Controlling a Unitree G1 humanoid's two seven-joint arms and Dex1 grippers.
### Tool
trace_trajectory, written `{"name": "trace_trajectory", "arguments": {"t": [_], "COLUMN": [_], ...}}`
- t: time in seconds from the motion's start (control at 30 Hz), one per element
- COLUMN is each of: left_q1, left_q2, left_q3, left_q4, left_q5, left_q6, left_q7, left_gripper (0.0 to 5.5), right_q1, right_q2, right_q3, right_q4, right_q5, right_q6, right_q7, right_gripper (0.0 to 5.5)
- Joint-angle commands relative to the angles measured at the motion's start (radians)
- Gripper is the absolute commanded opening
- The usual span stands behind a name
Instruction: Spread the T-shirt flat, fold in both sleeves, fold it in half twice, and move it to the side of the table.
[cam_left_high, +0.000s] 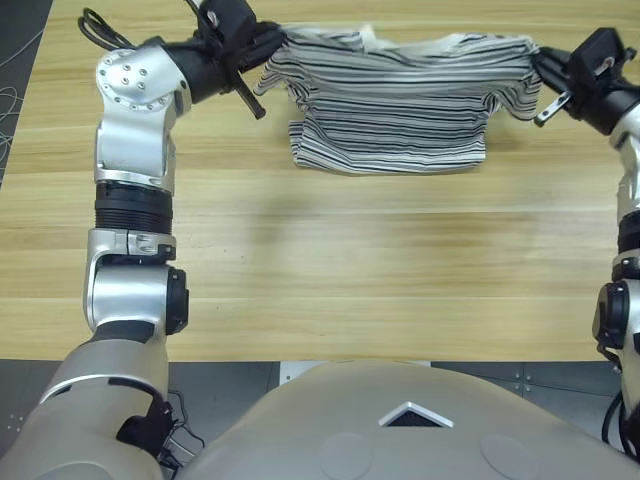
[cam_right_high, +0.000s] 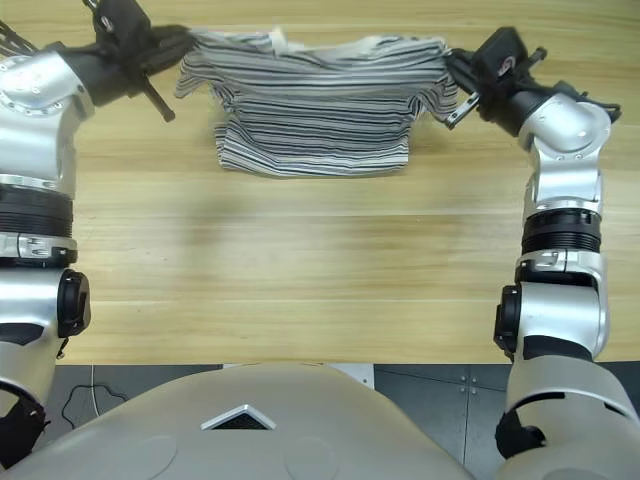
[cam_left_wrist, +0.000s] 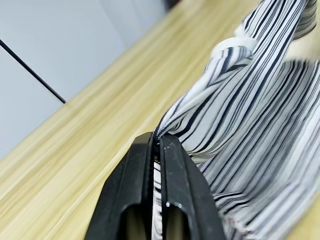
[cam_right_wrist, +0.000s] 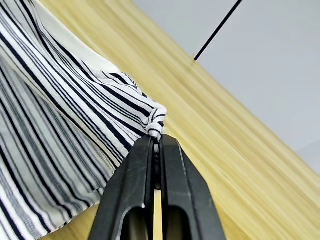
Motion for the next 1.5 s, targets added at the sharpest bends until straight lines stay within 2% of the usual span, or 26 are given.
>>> {"name": "trace_trajectory", "arguments": {"t": [0.03,0.17,0.27,0.37,0.47,0.57,0.73,0.9,0.93,0.97,1.2,1.37,1.5], "left_q1": [0.133,0.337,0.534,0.676,0.768,0.785,0.741,0.775,0.781,0.784,0.784,0.773,0.733], "left_q2": [0.068,0.161,0.264,0.349,0.417,0.446,0.406,0.402,0.403,0.404,0.406,0.418,0.402], "left_q3": [0.039,0.045,0.035,0.022,0.005,-0.036,-0.106,-0.158,-0.169,-0.177,-0.174,-0.165,-0.130], "left_q4": [-0.202,-0.400,-0.544,-0.616,-0.621,-0.557,-0.461,-0.527,-0.543,-0.556,-0.604,-0.609,-0.605], "left_q5": [-0.136,-0.282,-0.387,-0.419,-0.410,-0.324,-0.199,-0.193,-0.189,-0.189,-0.241,-0.277,-0.342], "left_q6": [0.134,0.276,0.367,0.379,0.358,0.285,0.194,0.174,0.168,0.166,0.196,0.234,0.286], "left_q7": [-0.118,-0.256,-0.381,-0.470,-0.536,-0.537,-0.465,-0.473,-0.474,-0.475,-0.475,-0.484,-0.477], "left_gripper": [0.10,0.10,0.10,0.10,0.10,0.10,0.10,0.10,0.10,0.39,1.44,2.34,2.34], "right_q1": [0.089,0.283,0.482,0.676,0.801,0.799,0.748,0.761,0.762,0.763,0.769,0.800,0.754], "right_q2": [-0.062,-0.121,-0.211,-0.313,-0.372,-0.362,-0.303,-0.319,-0.324,-0.328,-0.347,-0.403,-0.395], "right_q3": [-0.057,-0.111,-0.127,-0.095,-0.045,0.004,0.062,0.088,0.091,0.093,0.075,0.079,0.047], "right_q4": [-0.158,-0.436,-0.615,-0.684,-0.643,-0.576,-0.504,-0.514,-0.518,-0.523,-0.572,-0.597,-0.597], "right_q5": [0.109,0.313,0.429,0.428,0.366,0.280,0.162,0.154,0.158,0.163,0.245,0.251,0.287], "right_q6": [0.080,0.243,0.362,0.405,0.360,0.298,0.201,0.176,0.177,0.181,0.256,0.323,0.372], "right_q7": [0.108,0.290,0.453,0.607,0.723,0.711,0.610,0.630,0.638,0.644,0.707,0.749,0.732], "right_gripper": [0.11,0.11,0.11,0.11,0.11,0.11,0.11,0.11,0.35,0.55,1.79,2.80,2.80]}}
